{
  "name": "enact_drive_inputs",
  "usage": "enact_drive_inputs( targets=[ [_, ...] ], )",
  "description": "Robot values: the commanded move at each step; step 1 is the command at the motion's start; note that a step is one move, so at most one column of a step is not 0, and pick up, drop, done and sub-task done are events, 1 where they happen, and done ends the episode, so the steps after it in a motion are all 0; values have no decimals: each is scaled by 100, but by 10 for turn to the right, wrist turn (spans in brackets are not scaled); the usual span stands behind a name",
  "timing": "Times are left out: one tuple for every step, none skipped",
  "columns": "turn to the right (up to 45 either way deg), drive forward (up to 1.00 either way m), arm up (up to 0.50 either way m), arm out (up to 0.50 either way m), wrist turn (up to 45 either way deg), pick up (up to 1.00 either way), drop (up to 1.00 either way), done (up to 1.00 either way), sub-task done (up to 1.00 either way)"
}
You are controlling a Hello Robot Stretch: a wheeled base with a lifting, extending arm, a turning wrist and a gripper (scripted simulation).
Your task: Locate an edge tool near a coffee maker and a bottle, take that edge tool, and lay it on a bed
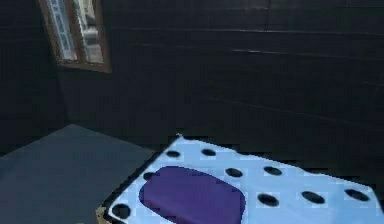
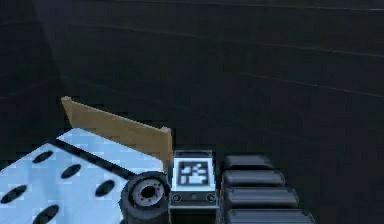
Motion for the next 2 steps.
enact_drive_inputs(
  targets=[
    [-450, 0, 0, 0, 0, 0, 0, 0, 0],
    [-300, 0, 0, 0, 0, 0, 0, 0, 0]
  ],
)
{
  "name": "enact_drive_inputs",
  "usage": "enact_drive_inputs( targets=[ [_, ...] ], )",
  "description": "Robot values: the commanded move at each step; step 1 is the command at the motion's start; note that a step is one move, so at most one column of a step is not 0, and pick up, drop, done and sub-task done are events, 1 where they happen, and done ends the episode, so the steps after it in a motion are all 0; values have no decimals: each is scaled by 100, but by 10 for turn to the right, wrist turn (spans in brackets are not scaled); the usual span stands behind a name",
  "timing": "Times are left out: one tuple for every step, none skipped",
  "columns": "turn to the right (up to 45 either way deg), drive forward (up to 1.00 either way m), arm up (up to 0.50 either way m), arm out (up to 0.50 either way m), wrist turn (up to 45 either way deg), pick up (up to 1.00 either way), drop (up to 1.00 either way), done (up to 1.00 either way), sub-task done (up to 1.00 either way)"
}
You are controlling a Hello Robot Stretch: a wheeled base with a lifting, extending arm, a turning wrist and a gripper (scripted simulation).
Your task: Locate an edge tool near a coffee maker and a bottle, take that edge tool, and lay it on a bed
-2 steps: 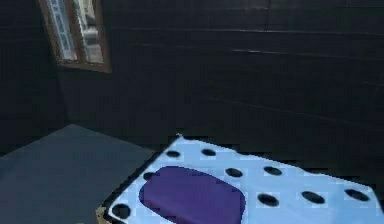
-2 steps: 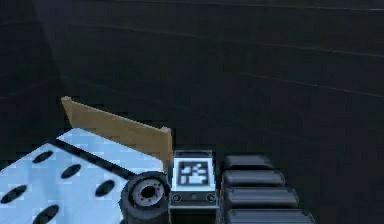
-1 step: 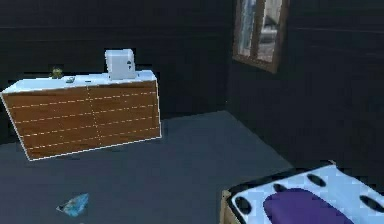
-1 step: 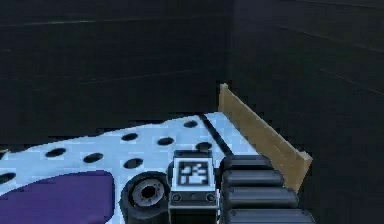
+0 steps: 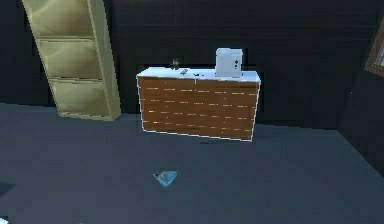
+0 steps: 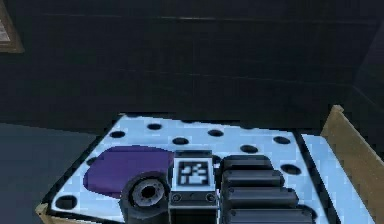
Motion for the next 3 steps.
enact_drive_inputs(
  targets=[
    [-30, 0, 0, 0, 0, 0, 0, 0, 0],
    [0, 0, 0, 48, 0, 0, 0, 0, 0],
    [0, 0, 0, 0, 450, 0, 0, 0, 0]
  ],
)
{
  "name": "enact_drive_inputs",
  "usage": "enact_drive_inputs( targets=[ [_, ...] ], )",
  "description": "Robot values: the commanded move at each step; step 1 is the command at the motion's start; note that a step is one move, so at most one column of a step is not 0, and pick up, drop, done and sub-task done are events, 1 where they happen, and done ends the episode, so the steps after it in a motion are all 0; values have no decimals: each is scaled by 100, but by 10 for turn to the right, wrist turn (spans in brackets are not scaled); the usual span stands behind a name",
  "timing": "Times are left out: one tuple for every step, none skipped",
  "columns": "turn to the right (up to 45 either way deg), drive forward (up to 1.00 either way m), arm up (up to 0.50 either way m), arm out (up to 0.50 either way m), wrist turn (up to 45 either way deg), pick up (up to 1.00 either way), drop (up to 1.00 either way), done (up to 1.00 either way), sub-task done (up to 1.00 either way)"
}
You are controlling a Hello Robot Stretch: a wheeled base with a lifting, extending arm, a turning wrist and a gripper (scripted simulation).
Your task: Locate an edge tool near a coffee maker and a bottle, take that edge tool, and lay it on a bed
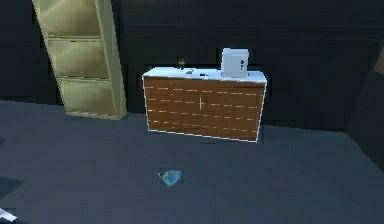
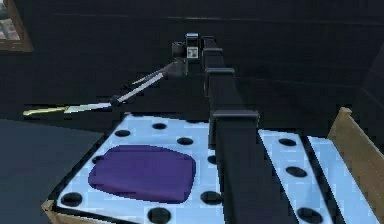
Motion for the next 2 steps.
enact_drive_inputs(
  targets=[
    [0, 0, 0, 0, 450, 0, 0, 0, 0],
    [0, 0, 0, 0, 450, 0, 0, 0, 0]
  ],
)
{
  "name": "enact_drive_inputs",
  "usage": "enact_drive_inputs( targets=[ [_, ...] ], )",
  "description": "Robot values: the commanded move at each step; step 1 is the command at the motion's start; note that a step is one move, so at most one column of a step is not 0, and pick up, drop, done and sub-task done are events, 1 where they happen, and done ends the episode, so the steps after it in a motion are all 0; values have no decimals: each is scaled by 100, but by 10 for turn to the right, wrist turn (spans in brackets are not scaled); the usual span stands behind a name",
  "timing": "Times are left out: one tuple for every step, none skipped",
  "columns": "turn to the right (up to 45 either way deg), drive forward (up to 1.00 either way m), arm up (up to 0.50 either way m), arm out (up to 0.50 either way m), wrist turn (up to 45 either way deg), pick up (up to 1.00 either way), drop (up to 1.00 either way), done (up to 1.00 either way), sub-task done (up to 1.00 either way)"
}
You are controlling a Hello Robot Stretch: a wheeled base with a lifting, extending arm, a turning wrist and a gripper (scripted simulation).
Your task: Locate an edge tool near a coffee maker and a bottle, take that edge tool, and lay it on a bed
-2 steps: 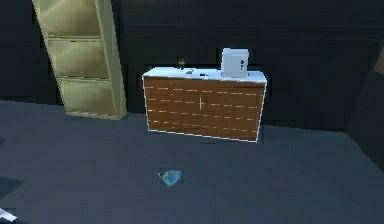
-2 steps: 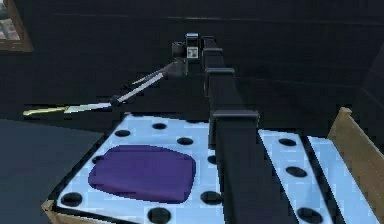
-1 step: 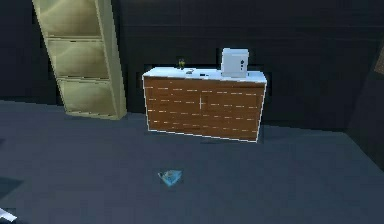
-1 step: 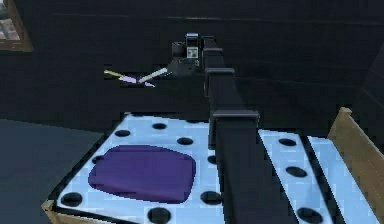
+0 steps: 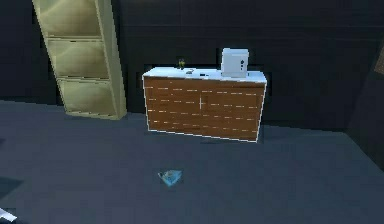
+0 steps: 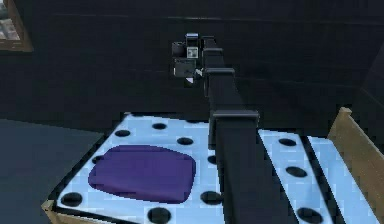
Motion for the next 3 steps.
enact_drive_inputs(
  targets=[
    [0, 0, 0, 0, 390, 0, 0, 0, 0],
    [0, 0, -40, 0, 0, 0, 0, 0, 0],
    [0, 0, -32, 0, 0, 0, 0, 0, 0]
  ],
)
